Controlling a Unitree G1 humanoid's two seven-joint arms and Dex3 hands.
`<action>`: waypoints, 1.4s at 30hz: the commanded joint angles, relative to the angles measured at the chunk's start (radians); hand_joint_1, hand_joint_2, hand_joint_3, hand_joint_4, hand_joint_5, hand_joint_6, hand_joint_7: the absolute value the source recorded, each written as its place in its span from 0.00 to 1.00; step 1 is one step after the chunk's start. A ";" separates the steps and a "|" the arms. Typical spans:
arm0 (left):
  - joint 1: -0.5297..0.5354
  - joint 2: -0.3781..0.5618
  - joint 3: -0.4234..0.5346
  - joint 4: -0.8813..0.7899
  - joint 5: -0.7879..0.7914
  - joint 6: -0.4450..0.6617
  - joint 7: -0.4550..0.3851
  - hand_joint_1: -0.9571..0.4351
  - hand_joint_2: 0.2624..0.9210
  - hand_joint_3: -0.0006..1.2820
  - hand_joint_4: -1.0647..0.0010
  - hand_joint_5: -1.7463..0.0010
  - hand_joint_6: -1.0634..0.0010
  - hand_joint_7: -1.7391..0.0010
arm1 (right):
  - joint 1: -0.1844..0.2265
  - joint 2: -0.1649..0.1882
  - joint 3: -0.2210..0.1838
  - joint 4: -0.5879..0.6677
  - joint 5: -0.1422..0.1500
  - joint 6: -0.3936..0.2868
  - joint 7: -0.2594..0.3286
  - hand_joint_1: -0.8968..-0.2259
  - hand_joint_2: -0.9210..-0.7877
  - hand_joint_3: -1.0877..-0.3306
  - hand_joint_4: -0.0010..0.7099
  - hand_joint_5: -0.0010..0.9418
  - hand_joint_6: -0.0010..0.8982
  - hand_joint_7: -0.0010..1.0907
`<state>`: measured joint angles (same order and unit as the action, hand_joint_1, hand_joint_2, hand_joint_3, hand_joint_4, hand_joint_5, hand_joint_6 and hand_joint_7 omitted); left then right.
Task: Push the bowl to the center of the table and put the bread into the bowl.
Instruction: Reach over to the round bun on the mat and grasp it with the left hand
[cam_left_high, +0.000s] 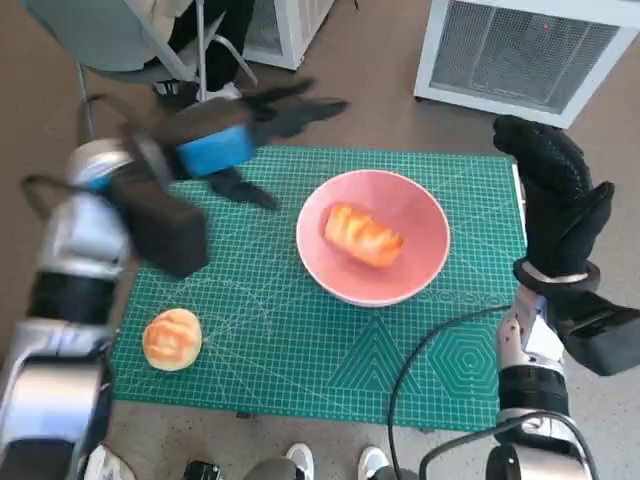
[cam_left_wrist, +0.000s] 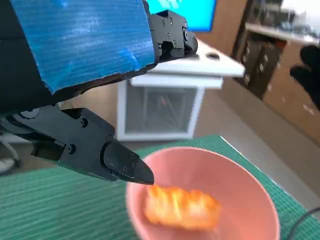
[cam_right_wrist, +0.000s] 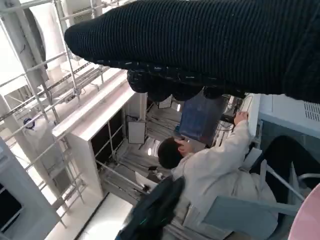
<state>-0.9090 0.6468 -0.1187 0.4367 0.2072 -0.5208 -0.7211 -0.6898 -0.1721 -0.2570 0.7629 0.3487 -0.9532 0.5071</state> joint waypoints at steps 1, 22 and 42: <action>0.173 0.111 0.099 -0.243 -0.072 0.062 -0.023 0.56 0.76 0.00 0.94 0.98 0.82 0.91 | 0.020 0.013 0.007 0.003 0.006 0.012 0.010 0.44 0.00 0.43 0.51 0.00 0.37 0.07; 0.790 0.322 0.365 -0.666 -0.096 0.445 -0.098 0.63 0.77 0.01 0.87 1.00 0.74 0.97 | -0.003 0.027 0.000 0.047 0.033 0.019 0.057 0.43 0.00 0.44 0.51 0.00 0.37 0.07; 0.913 0.299 0.349 -0.687 -0.097 0.509 -0.087 0.65 0.78 0.01 0.88 1.00 0.73 0.99 | -0.018 0.036 0.001 0.056 0.044 0.053 0.087 0.43 0.00 0.45 0.52 0.00 0.39 0.07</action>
<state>-0.0029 0.9463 0.2432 -0.2556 0.1133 -0.0160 -0.8115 -0.7117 -0.1398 -0.2555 0.8078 0.3862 -0.9184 0.5806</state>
